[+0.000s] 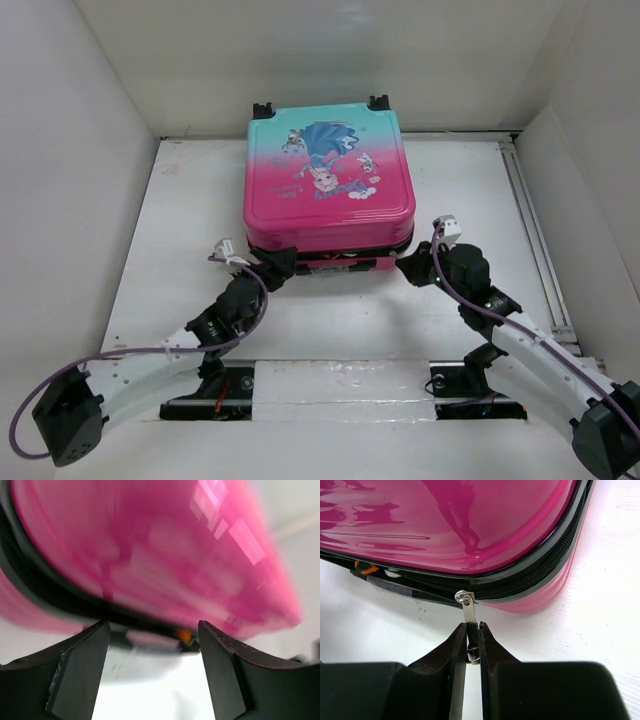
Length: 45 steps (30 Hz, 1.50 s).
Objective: Pack the luggage
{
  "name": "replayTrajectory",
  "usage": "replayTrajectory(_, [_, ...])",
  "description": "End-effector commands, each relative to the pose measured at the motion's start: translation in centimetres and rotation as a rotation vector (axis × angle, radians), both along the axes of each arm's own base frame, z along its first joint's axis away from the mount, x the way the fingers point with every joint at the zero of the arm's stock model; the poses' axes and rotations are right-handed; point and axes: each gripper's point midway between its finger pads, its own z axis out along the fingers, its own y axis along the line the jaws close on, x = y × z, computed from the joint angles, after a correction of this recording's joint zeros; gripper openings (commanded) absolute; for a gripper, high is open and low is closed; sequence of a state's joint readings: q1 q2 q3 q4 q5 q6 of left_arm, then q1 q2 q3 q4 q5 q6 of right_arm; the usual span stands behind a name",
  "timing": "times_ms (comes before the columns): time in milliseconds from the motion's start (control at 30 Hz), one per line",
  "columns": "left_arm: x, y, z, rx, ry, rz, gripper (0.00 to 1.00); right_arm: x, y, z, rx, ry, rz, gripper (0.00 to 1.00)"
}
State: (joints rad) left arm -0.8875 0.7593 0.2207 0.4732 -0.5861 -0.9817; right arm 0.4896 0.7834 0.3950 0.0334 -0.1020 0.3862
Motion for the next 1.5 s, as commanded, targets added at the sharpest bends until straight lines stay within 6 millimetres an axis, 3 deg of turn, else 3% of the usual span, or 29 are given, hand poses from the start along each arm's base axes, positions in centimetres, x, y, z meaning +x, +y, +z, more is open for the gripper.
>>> replayTrajectory(0, [0.6, 1.8, -0.1, 0.011, -0.006, 0.051, 0.63, -0.5, 0.7, 2.0, 0.041, -0.053, 0.057, 0.0])
replayTrajectory(33, [0.4, 1.1, -0.4, 0.011, -0.002, 0.003, 0.59, -0.5, 0.6, 2.3, 0.045, -0.061, 0.057, 0.0])
replayTrajectory(100, [0.3, 0.2, -0.9, 0.02, 0.011, -0.046, 0.37, -0.6, 0.8, 2.3, 0.048, -0.06, 0.067, 0.0])
replayTrajectory(167, [-0.3, -1.7, -2.0, 0.033, 0.027, -0.132, 0.29, -0.7, 0.9, 1.9, 0.04, -0.052, 0.082, 0.0])
replayTrajectory(200, [-0.5, -2.2, -2.6, 0.045, 0.039, -0.149, 0.2, -0.7, 1.1, 2.4, 0.046, -0.059, 0.09, 0.0])
replayTrajectory(300, [-1.5, -3.2, -4.8, 0.11, 0.105, -0.174, 0.09, -0.7, 1.1, 2.1, 0.042, -0.05, 0.09, 0.0])
replayTrajectory(367, [-1.9, -3.3, -5.2, 0.107, 0.143, -0.159, 0.11, -0.7, 1.1, 2.1, 0.042, -0.05, 0.09, 0.0])
replayTrajectory(400, [-1.9, -3.1, -5.4, 0.106, 0.155, -0.143, 0.16, -0.6, 1.0, 2.1, 0.039, -0.051, 0.082, 0.0])
replayTrajectory(467, [-2.3, -2.5, -6.4, 0.102, 0.175, -0.136, 0.32, -0.6, 1.0, 2.1, 0.039, -0.051, 0.082, 0.0])
replayTrajectory(500, [-2.2, -2.6, -6.2, 0.085, 0.161, -0.137, 0.49, -0.6, 1.0, 2.1, 0.039, -0.051, 0.082, 0.0])
replayTrajectory(533, [-2.6, -2.7, -6.6, 0.07, 0.166, -0.15, 0.55, -0.6, 1.0, 2.1, 0.039, -0.051, 0.082, 0.0])
replayTrajectory(633, [-2.1, -4.1, -5.2, 0.026, 0.112, -0.186, 0.63, -0.6, 1.1, 1.8, 0.031, -0.047, 0.093, 0.0])
replayTrajectory(900, [-0.4, -8.3, -2.7, -0.021, 0.039, -0.265, 0.65, -1.2, 1.2, 1.6, 0.038, -0.047, 0.112, 0.0])
replayTrajectory(1100, [0.8, -9.3, -3.3, -0.031, 0.039, -0.242, 0.62, -2.0, 2.2, 1.1, 0.041, -0.033, 0.163, 0.0])
replayTrajectory(1433, [2.4, -10.0, -3.5, -0.06, 0.034, -0.179, 0.41, -3.5, 3.1, 0.2, 0.044, -0.017, 0.212, 0.0])
replayTrajectory(1467, [2.6, -10.1, -3.5, -0.049, 0.03, -0.181, 0.35, -3.9, 3.2, -0.1, 0.043, -0.015, 0.223, 0.0])
